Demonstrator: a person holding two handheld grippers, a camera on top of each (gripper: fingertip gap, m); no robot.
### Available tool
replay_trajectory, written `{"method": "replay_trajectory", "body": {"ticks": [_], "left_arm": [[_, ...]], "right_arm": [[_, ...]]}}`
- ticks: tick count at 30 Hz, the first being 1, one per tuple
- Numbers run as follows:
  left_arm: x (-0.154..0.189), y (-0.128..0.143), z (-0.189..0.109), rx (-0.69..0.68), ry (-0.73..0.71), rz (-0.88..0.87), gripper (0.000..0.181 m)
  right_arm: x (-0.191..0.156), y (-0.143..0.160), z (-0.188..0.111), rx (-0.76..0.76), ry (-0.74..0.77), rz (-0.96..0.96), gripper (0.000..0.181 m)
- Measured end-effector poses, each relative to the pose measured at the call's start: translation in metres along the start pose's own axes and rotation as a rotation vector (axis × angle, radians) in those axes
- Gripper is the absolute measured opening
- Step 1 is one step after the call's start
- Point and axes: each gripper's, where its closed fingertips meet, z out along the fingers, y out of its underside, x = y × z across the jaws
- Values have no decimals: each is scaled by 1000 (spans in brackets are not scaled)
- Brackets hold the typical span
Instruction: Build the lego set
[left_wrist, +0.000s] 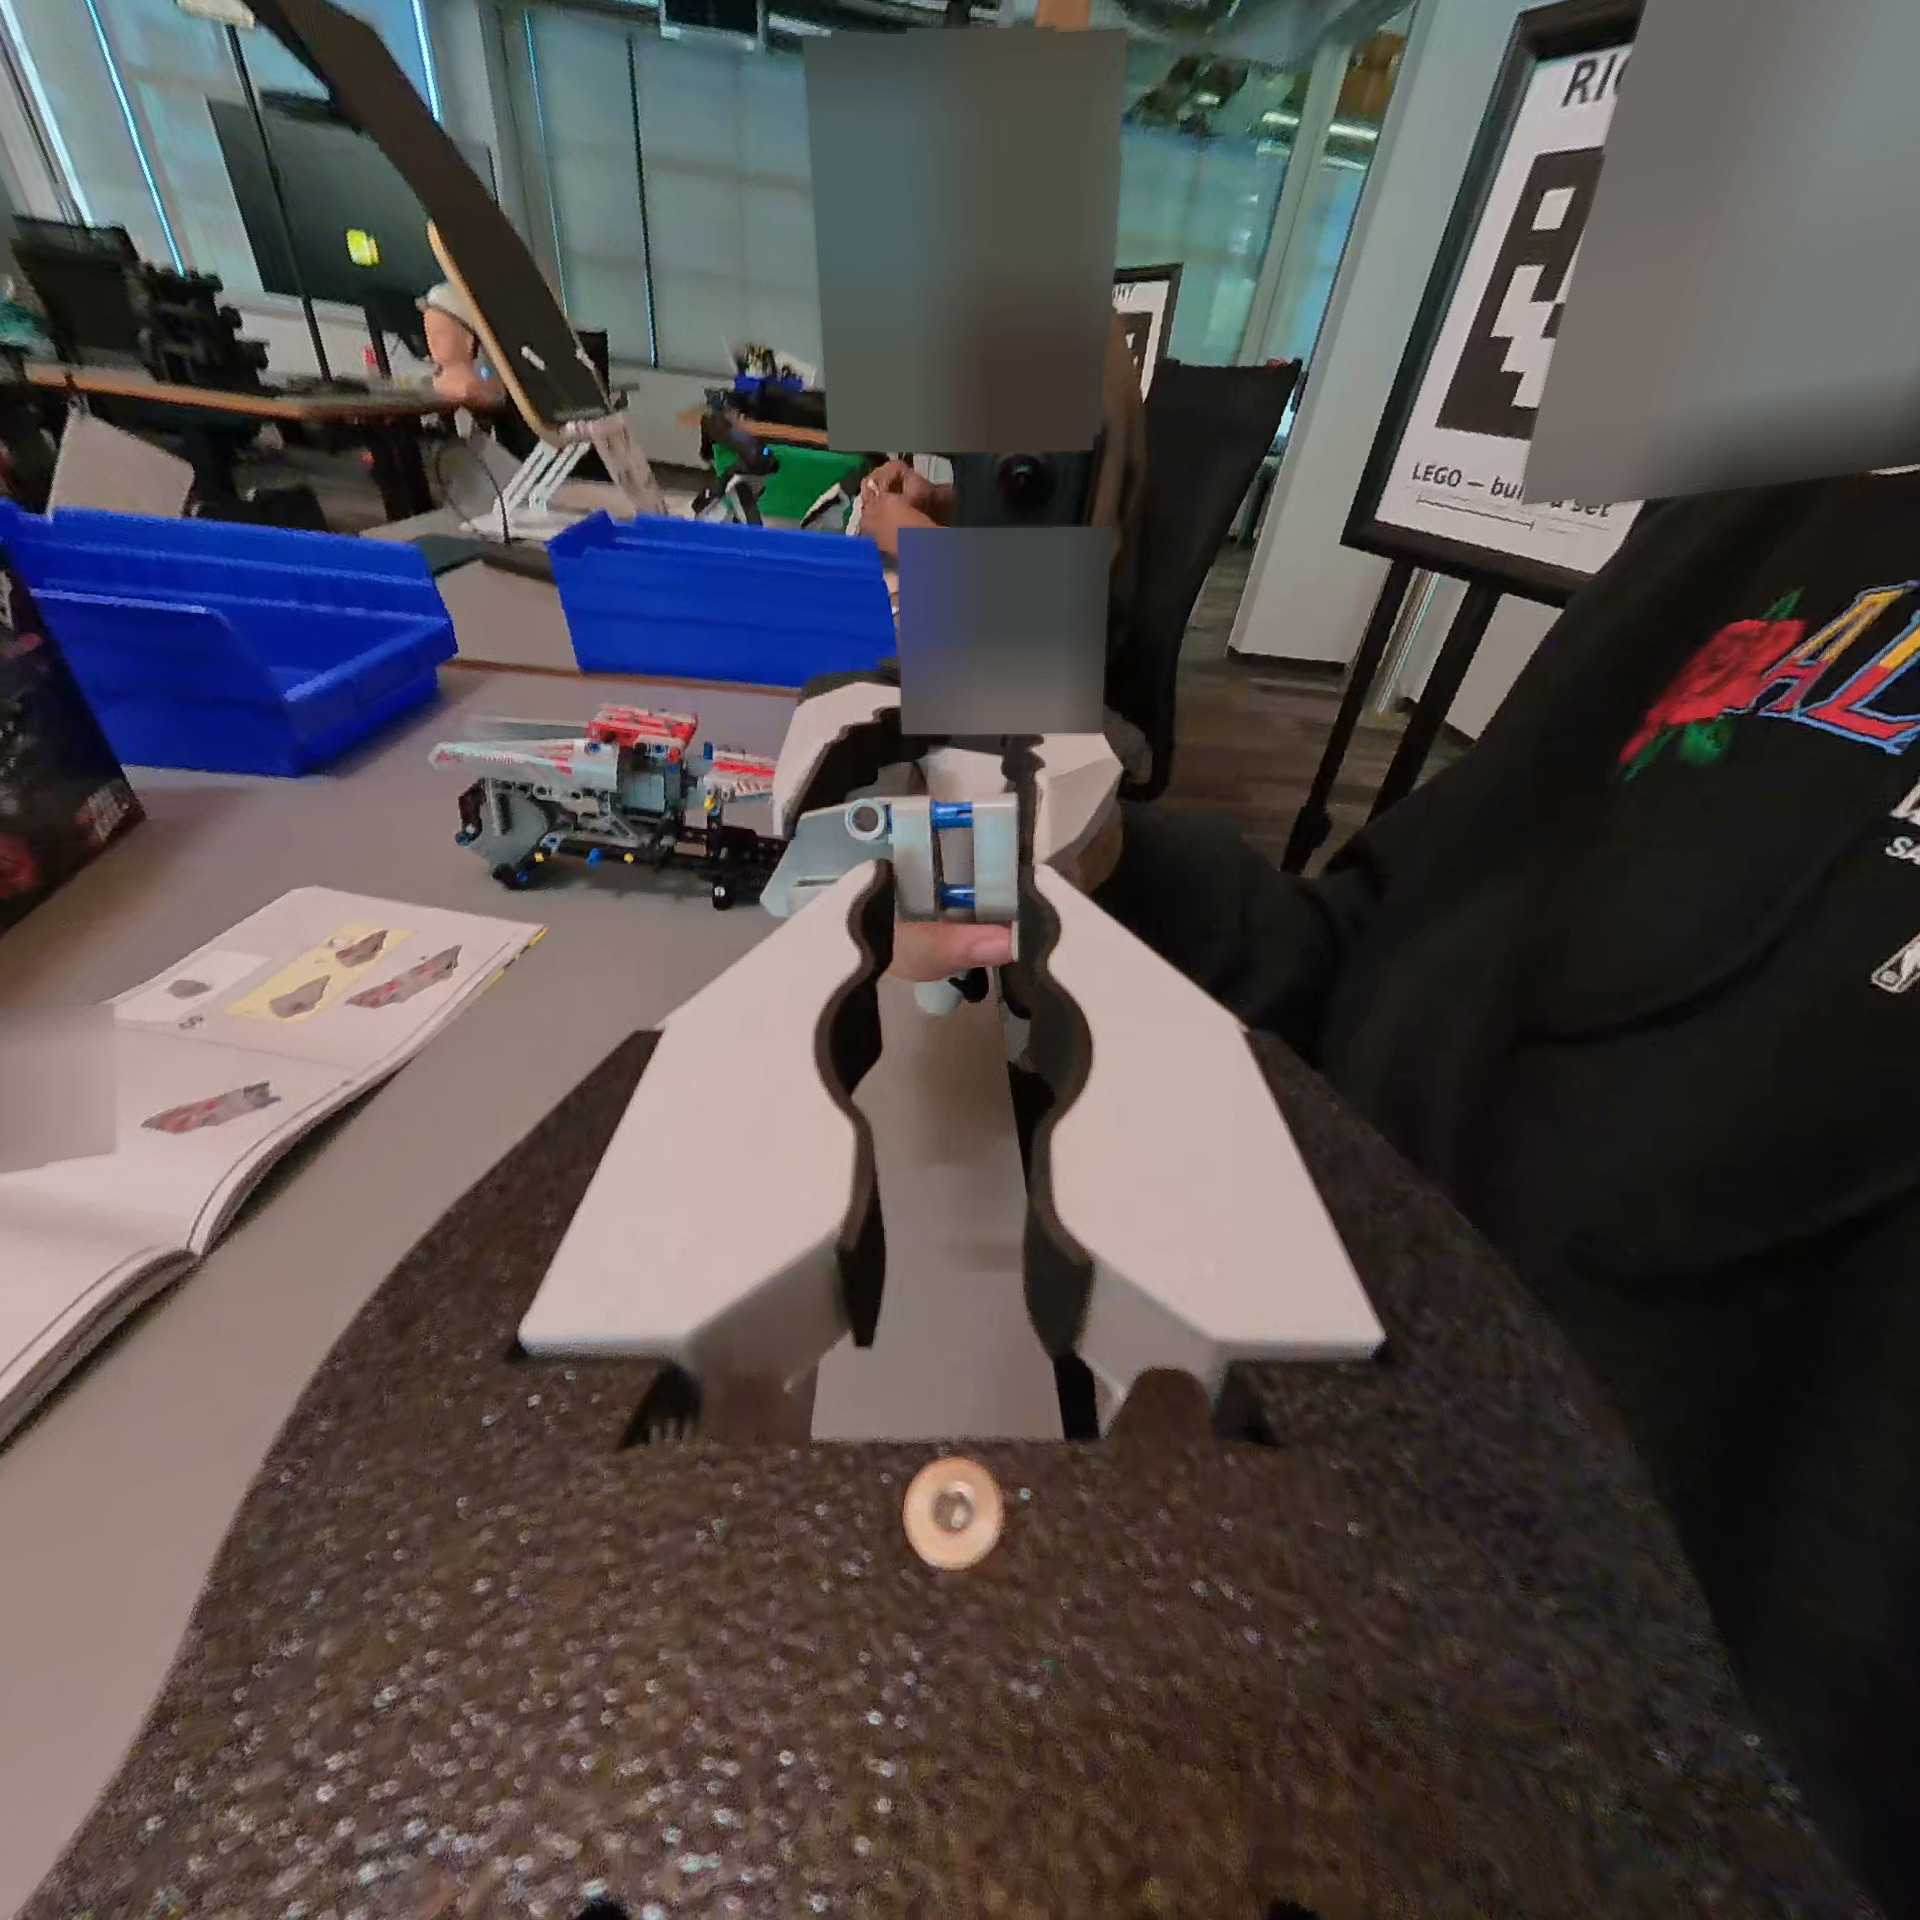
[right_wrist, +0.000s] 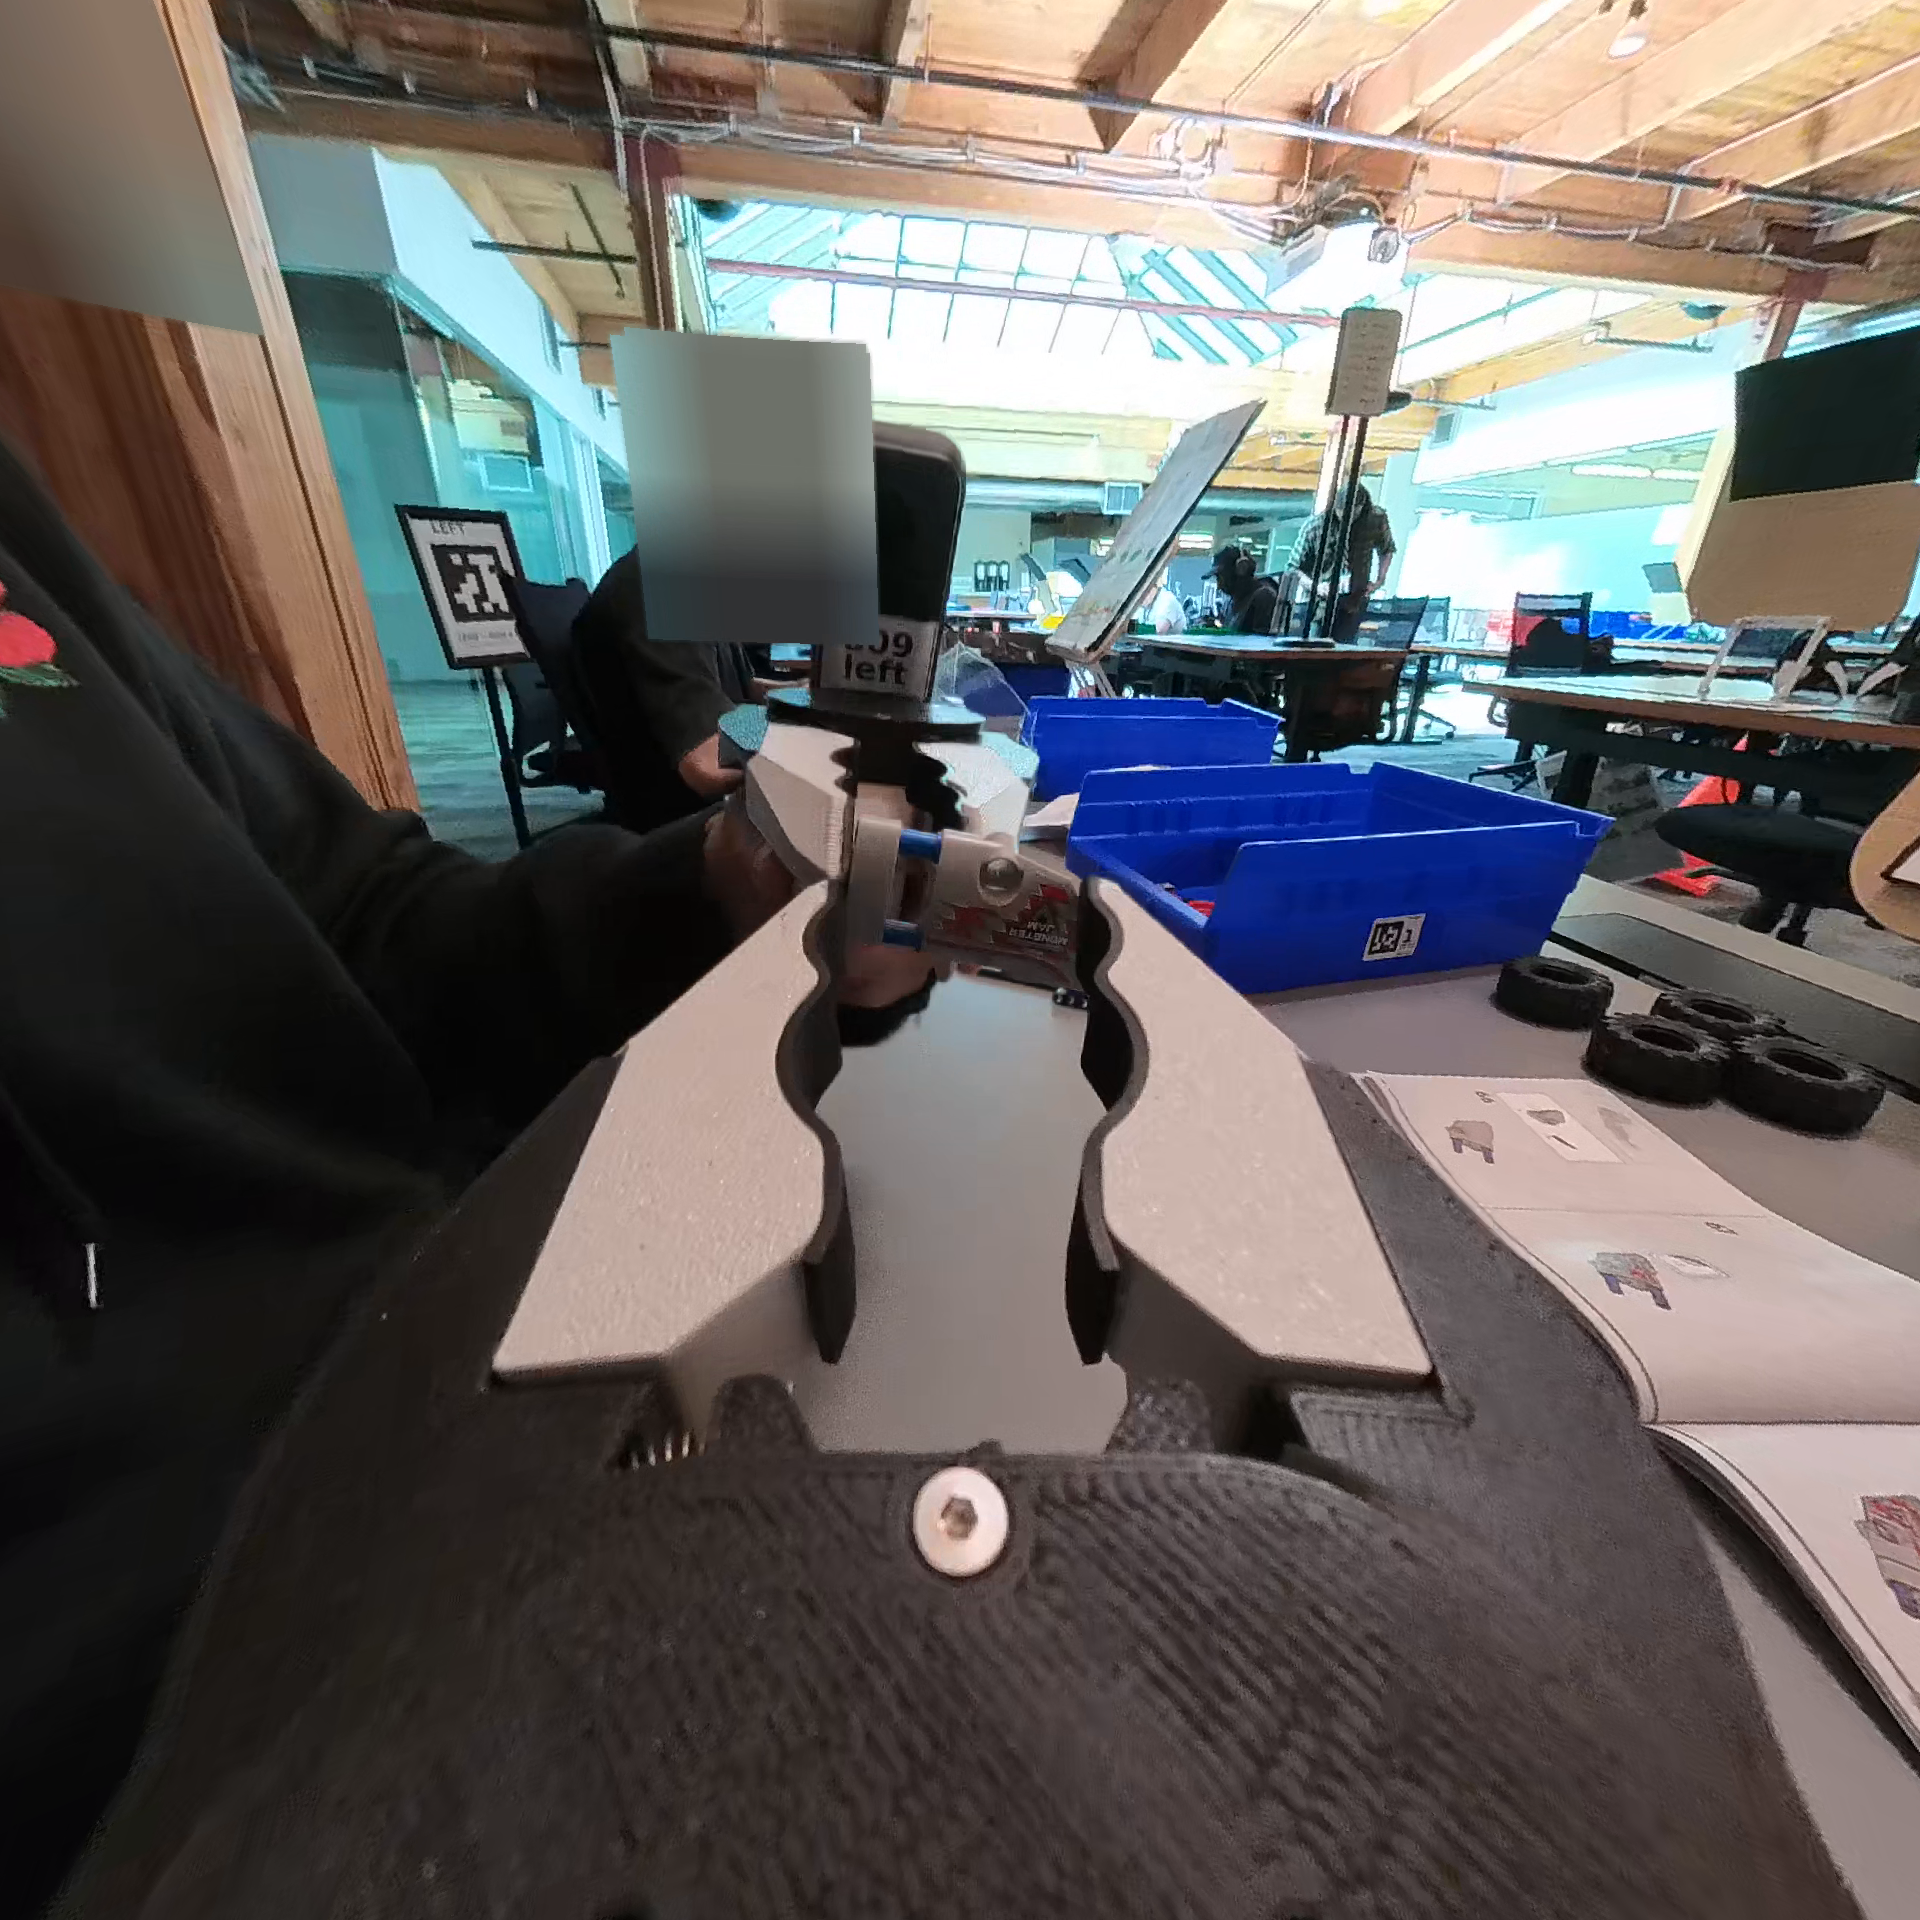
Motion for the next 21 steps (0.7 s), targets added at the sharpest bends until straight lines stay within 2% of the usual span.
{"method": "replay_trajectory", "body": {"ticks": [5, 17, 21], "left_arm": [[-4, 9, -6, 9, -14, -50, 21], [-29, 35, -15, 200, 33, -237, 21], [-35, 41, -14, 177, 45, -251, 21]], "right_arm": [[2, 10, 5, -27, -7, 33, 43], [24, 43, 12, -66, 87, 201, 42], [29, 49, 10, -47, 119, 233, 42]]}}
